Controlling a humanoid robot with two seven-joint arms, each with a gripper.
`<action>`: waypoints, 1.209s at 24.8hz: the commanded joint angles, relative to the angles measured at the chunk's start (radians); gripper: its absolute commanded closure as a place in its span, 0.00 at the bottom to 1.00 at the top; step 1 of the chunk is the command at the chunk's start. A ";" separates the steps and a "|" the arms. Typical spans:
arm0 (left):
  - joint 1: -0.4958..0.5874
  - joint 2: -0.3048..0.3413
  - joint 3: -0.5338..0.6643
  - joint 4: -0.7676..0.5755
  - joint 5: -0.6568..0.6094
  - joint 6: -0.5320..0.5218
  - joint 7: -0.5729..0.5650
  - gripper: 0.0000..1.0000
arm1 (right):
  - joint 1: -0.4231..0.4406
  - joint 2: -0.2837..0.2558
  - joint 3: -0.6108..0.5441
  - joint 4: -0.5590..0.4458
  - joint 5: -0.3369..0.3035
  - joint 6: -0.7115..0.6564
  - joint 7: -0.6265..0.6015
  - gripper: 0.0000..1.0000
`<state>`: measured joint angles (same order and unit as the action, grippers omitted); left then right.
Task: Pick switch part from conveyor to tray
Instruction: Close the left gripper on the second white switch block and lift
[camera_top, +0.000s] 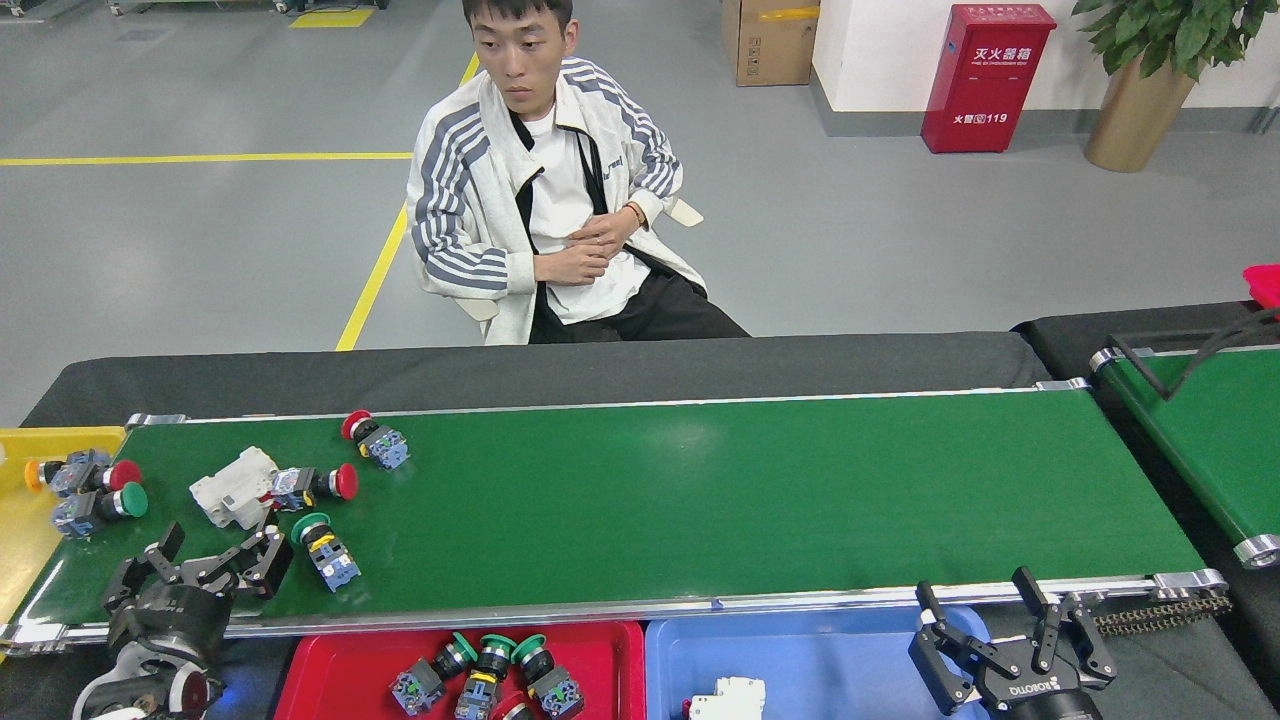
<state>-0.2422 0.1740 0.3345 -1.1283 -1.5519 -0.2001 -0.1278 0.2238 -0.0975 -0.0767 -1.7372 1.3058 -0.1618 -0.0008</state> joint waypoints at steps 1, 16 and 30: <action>-0.031 0.013 -0.003 0.013 -0.001 0.019 0.008 0.00 | -0.012 -0.007 -0.003 -0.008 0.000 -0.004 -0.007 0.00; -0.327 0.091 -0.193 0.509 0.009 0.334 0.243 0.63 | -0.012 -0.010 -0.003 -0.010 0.000 -0.005 -0.007 0.00; -0.284 0.076 -0.195 0.378 0.013 0.212 0.297 0.93 | -0.012 -0.010 -0.008 -0.015 -0.002 -0.004 -0.008 0.00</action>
<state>-0.5146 0.2470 0.1406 -0.7094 -1.5416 0.0382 0.1531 0.2223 -0.0993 -0.0786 -1.7378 1.3052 -0.1630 -0.0020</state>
